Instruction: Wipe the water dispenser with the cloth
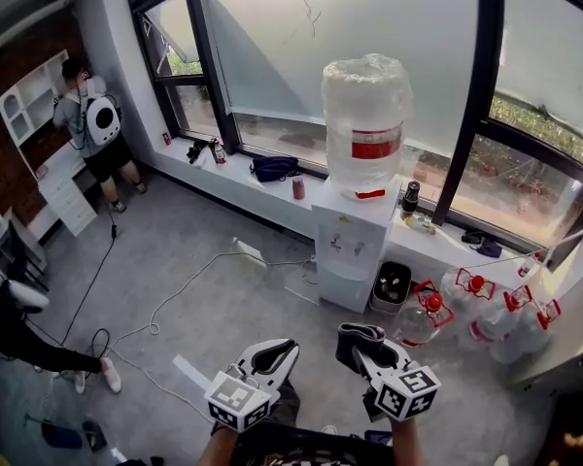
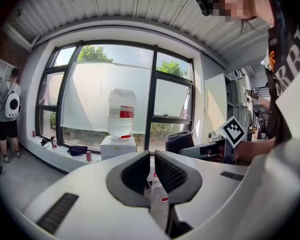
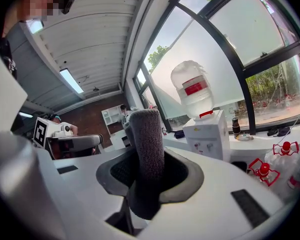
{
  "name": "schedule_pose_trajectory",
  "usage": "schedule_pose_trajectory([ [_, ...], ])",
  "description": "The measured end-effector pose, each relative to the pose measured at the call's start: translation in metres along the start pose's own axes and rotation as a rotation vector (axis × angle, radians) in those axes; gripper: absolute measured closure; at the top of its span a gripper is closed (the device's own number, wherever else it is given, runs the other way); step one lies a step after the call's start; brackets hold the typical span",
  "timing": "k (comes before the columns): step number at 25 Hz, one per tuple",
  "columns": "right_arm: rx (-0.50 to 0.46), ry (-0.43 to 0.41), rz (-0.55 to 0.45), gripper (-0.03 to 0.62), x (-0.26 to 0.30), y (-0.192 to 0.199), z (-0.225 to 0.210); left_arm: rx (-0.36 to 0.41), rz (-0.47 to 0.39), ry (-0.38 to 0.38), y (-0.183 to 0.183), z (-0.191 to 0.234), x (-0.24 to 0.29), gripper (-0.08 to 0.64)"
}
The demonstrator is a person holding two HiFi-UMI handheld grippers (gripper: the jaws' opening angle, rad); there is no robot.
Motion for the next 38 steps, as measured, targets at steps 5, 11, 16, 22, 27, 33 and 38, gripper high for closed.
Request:
schedule_pose_trajectory([
  [5,0.016,0.034,0.007,0.476,0.029,-0.002,-0.012,0.0,0.003,0.049,0.0,0.027,0.023,0.517],
  [11,0.024,0.117,0.008,0.476,0.093,-0.015,-0.034,0.003,0.001,0.104,-0.003,0.1,0.072,0.517],
  [16,0.035,0.166,-0.001,0.476,0.17,-0.038,-0.044,0.03,-0.004,0.175,-0.017,0.175,0.107,0.517],
  [22,0.032,0.202,-0.01,0.476,0.263,-0.064,-0.057,0.036,0.003,0.238,-0.024,0.257,0.145,0.518],
  [27,0.024,0.251,-0.01,0.476,0.306,-0.078,-0.069,0.044,0.018,0.296,-0.026,0.294,0.17,0.517],
  [33,0.056,0.318,-0.034,0.476,0.331,-0.101,-0.103,0.03,0.01,0.356,-0.035,0.31,0.208,0.517],
  [38,0.081,0.351,-0.057,0.477,0.344,-0.12,-0.147,0.038,-0.007,0.376,-0.042,0.302,0.23,0.517],
])
Point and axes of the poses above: the fingertips, and each gripper's own axes: x forward along the fingers, z to its left, y out of its underside, the point moved 9 cm from there along -x, backward along the fingers, and after that the axes turned 11 degrees about -y, right-handed, at the moved point
